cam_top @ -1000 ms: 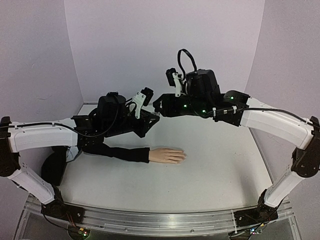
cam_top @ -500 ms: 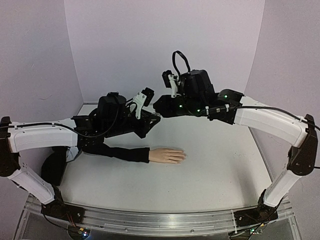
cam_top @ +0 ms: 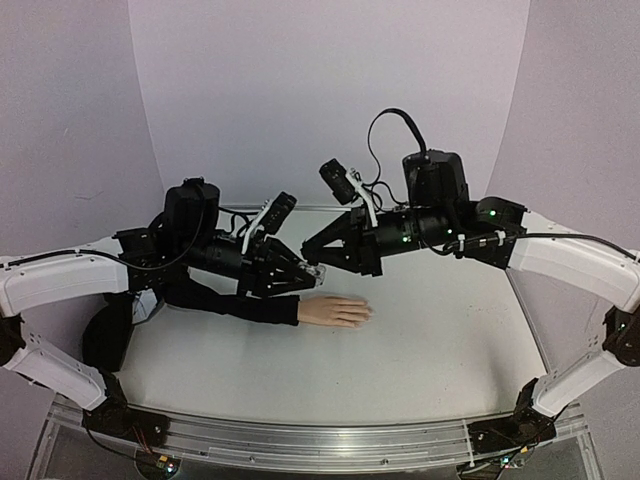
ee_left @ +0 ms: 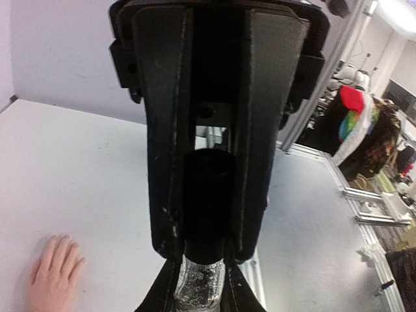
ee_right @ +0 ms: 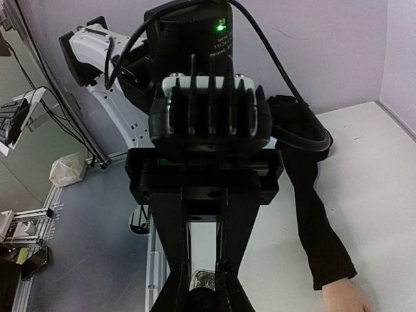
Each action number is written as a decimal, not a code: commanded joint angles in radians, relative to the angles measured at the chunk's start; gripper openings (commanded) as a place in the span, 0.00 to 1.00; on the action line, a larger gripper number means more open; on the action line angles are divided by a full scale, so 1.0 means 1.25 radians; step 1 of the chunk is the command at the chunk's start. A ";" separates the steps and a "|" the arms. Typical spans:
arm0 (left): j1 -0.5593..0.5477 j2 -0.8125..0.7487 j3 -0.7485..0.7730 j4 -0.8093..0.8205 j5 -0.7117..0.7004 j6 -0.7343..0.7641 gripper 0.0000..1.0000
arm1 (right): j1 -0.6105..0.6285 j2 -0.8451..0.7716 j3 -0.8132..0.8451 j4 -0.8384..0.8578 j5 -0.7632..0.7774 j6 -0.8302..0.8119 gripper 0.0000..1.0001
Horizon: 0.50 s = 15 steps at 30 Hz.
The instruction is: Paint the nails
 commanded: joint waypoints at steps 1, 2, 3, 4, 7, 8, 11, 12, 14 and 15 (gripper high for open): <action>0.010 -0.012 0.030 0.044 -0.331 0.018 0.00 | -0.004 -0.029 -0.042 0.021 0.236 0.065 0.48; 0.010 -0.005 0.036 0.041 -0.371 0.018 0.00 | -0.004 -0.032 -0.041 0.020 0.312 0.089 0.54; 0.009 0.007 0.044 0.034 -0.403 0.021 0.00 | -0.004 -0.034 -0.040 0.019 0.368 0.115 0.56; 0.009 0.014 0.049 0.030 -0.421 0.021 0.00 | -0.004 -0.036 -0.038 0.018 0.405 0.142 0.59; 0.000 0.026 0.048 0.045 -0.458 0.014 0.00 | -0.004 -0.037 -0.031 0.015 0.465 0.221 0.67; -0.003 0.029 0.047 0.053 -0.472 0.010 0.00 | -0.004 -0.035 -0.026 0.015 0.479 0.248 0.67; -0.014 0.036 0.047 0.074 -0.532 -0.010 0.00 | 0.001 -0.015 0.007 0.006 0.515 0.323 0.63; -0.016 0.038 0.046 0.085 -0.556 -0.019 0.00 | 0.006 -0.002 0.027 -0.008 0.539 0.345 0.62; -0.017 0.037 0.037 0.111 -0.577 -0.033 0.00 | 0.019 0.018 0.062 -0.035 0.597 0.380 0.59; -0.018 0.036 0.033 0.125 -0.582 -0.037 0.00 | 0.025 0.026 0.078 -0.042 0.617 0.390 0.58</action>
